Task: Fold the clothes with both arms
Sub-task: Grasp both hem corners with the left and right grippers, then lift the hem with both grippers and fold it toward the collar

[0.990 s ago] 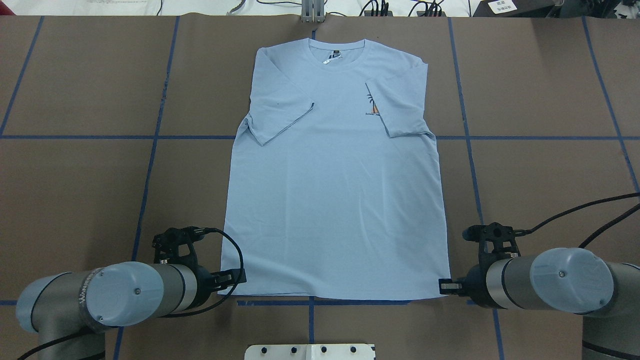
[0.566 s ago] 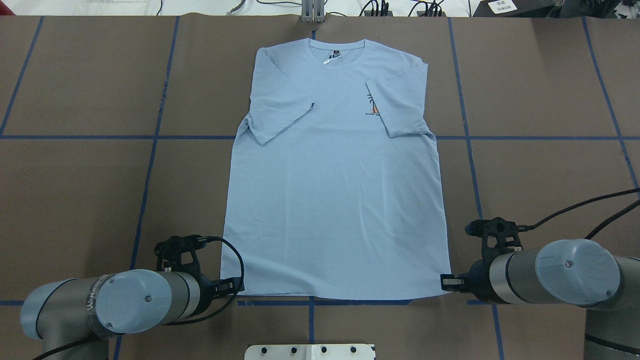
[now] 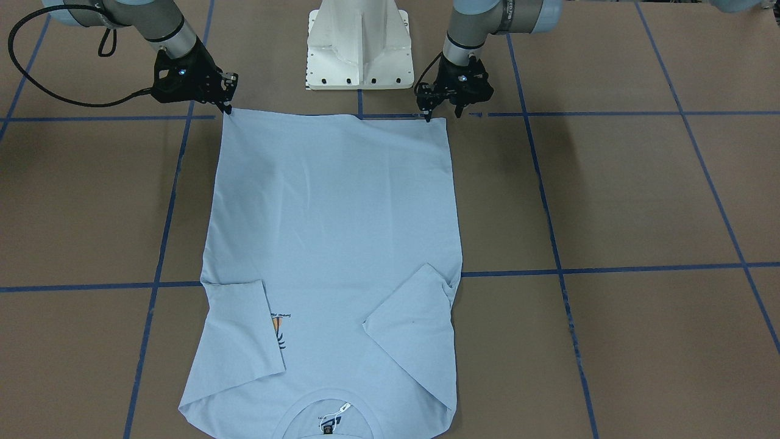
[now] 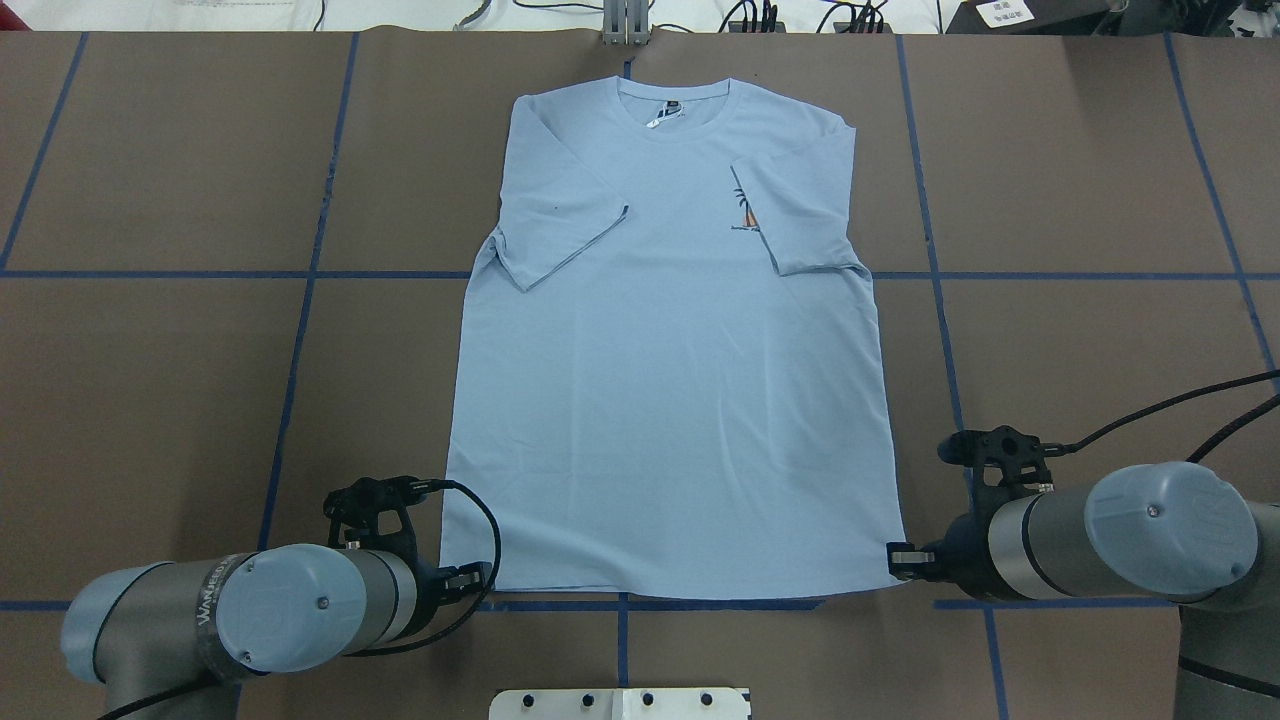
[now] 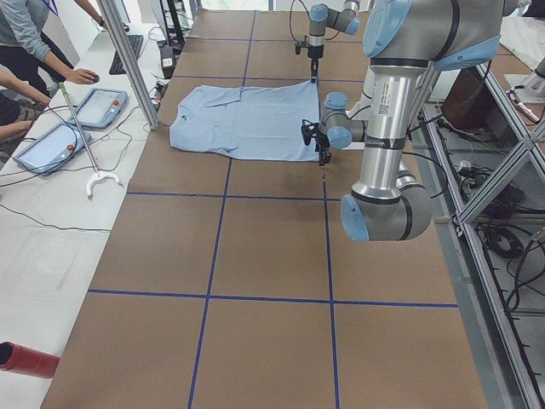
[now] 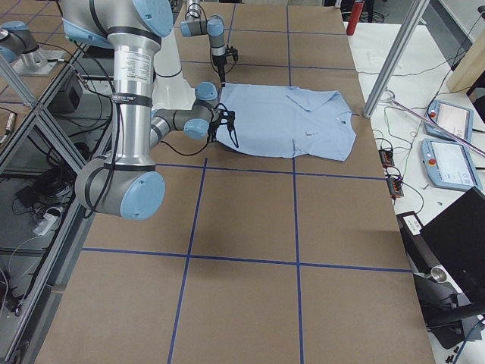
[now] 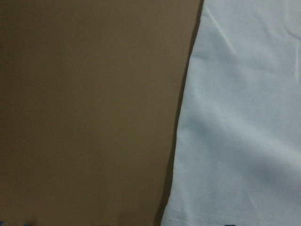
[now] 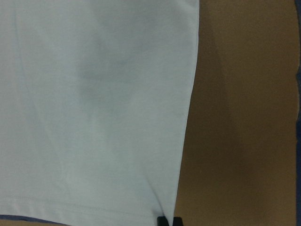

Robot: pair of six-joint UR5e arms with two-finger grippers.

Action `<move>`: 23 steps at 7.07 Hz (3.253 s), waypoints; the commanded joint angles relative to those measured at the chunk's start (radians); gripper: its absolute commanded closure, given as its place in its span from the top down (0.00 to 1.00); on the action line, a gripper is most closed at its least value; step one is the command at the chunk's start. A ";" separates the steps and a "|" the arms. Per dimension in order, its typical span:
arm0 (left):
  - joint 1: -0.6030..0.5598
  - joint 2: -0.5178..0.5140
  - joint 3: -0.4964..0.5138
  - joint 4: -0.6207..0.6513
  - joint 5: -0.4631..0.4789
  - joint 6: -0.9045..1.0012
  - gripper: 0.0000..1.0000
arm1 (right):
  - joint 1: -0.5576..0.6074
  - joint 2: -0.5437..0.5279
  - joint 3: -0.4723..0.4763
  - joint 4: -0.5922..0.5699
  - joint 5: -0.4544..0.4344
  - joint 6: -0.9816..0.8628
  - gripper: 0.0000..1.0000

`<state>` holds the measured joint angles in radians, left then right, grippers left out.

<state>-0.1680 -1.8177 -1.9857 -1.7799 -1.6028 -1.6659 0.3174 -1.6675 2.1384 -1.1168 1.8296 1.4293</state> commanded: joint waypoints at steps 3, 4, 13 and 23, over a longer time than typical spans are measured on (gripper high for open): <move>0.001 -0.018 0.002 0.031 0.001 0.000 0.65 | 0.002 -0.003 -0.003 0.000 0.000 -0.001 0.00; 0.001 -0.020 0.004 0.040 0.001 0.002 0.65 | 0.002 -0.003 -0.003 0.000 0.000 -0.001 0.00; 0.001 -0.022 0.010 0.040 0.018 0.002 0.15 | 0.002 -0.003 -0.006 0.000 0.000 -0.003 0.00; 0.083 0.098 -0.439 0.335 0.004 0.023 0.00 | 0.003 -0.115 0.116 0.008 0.253 -0.001 0.00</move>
<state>-0.1177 -1.7759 -2.3310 -1.4962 -1.5944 -1.6504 0.3232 -1.7732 2.2465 -1.1092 2.0079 1.4282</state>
